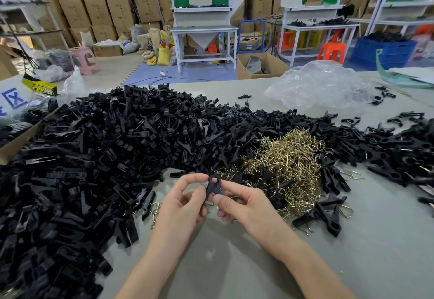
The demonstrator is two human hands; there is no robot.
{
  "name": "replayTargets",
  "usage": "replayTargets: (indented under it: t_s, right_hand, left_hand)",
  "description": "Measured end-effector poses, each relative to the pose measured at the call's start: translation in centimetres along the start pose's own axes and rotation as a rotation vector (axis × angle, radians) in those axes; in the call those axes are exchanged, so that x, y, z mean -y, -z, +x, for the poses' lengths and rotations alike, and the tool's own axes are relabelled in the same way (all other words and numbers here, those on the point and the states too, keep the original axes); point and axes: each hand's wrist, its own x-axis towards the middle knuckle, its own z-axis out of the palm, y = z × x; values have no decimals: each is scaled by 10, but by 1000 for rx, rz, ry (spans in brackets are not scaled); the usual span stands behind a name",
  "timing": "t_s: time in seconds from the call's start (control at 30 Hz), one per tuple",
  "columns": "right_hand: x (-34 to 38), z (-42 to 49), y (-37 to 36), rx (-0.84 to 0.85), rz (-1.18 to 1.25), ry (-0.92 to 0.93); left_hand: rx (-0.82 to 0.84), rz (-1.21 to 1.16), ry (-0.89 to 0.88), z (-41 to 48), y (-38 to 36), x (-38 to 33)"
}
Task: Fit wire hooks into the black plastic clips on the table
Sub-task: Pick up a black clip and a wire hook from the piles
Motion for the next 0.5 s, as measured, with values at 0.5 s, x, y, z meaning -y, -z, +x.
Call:
replayTargets:
  t_s: [0.5]
  right_hand:
    - [-4,-3,-2,-37,-28,33]
  left_hand:
    - [28,528,-376,-7,-1,11]
